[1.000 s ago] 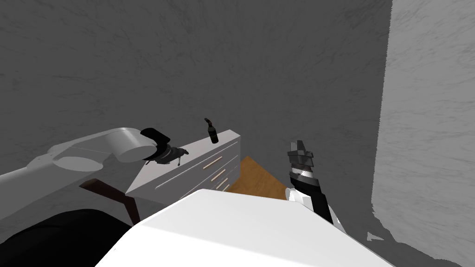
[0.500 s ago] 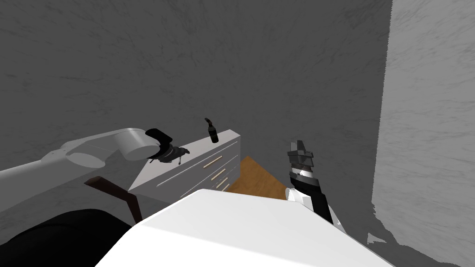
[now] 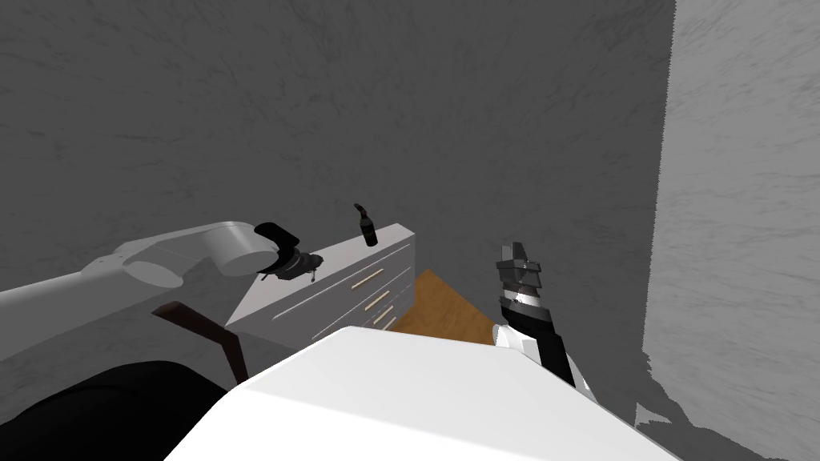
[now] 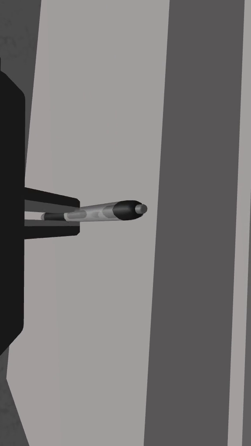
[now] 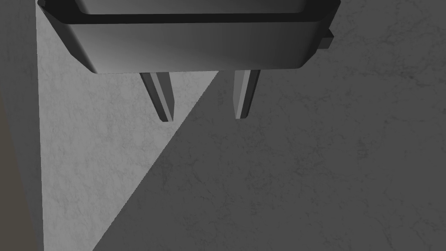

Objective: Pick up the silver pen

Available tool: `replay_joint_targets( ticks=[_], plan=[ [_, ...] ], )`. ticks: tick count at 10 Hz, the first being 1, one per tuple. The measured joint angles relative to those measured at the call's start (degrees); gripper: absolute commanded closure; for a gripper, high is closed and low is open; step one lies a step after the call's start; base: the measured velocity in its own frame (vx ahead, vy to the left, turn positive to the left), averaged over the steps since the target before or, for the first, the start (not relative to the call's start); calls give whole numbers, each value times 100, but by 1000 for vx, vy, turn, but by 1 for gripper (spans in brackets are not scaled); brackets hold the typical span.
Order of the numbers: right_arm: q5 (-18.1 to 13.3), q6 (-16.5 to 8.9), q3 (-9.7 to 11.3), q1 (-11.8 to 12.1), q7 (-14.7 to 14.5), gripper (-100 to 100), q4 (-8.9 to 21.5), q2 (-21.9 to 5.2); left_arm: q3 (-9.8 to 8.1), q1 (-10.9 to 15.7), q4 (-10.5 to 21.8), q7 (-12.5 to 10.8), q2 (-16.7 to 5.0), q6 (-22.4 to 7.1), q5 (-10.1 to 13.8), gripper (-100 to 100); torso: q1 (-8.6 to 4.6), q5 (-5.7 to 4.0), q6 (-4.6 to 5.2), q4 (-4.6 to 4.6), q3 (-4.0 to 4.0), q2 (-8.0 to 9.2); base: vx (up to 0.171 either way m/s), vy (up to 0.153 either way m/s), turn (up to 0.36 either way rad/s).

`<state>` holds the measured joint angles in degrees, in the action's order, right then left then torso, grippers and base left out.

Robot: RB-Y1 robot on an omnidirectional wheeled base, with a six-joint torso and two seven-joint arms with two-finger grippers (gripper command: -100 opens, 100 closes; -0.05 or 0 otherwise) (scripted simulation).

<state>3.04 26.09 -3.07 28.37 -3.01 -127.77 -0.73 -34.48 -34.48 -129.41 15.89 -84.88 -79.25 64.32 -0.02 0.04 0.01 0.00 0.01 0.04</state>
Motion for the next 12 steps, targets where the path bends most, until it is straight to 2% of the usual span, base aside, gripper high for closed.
replay_joint_targets(
  ticks=[2, 3, 4, 5, 7, 12],
  plan=[
    [0, 0, 0, 0, 0, 0, 0, 0, 0, 0, 0, 0, -1, 0, 0, 100, 3, 1, -2, 0, 0, 0, 0, 0, 0],
    [0, 0, 0, 0, 0, 0, 0, 0, 0, 0, 0, 0, -1, -1, 0, 0, 3, 1, -1, 0, 0, 0, 0, 0, 0],
    [0, 0, 0, 0, 0, 0, 0, 0, 0, 0, 0, 0, -1, -1, 0, 100, 3, 2, -1, 0, 0, 0, 7, 7, -27],
    [0, 0, 0, 0, 0, 0, 0, 0, -32, 36, -38, 26, 79, -72, -6, 100, 4, 1, 0, 1, 0, -2, 14, 16, -28],
    [0, 0, 0, 0, 0, 0, 0, 0, -96, 216, -204, 64, 313, -365, -35, 100, 8, 2, 1, 1, -1, -4, 15, 17, -19],
    [0, 0, 0, 0, 0, 0, 0, 0, -341, 460, -517, 218, 822, -1059, -74, 100, 9, 4, -2, 1, 1, 0, 12, 13, -17]
  ],
)
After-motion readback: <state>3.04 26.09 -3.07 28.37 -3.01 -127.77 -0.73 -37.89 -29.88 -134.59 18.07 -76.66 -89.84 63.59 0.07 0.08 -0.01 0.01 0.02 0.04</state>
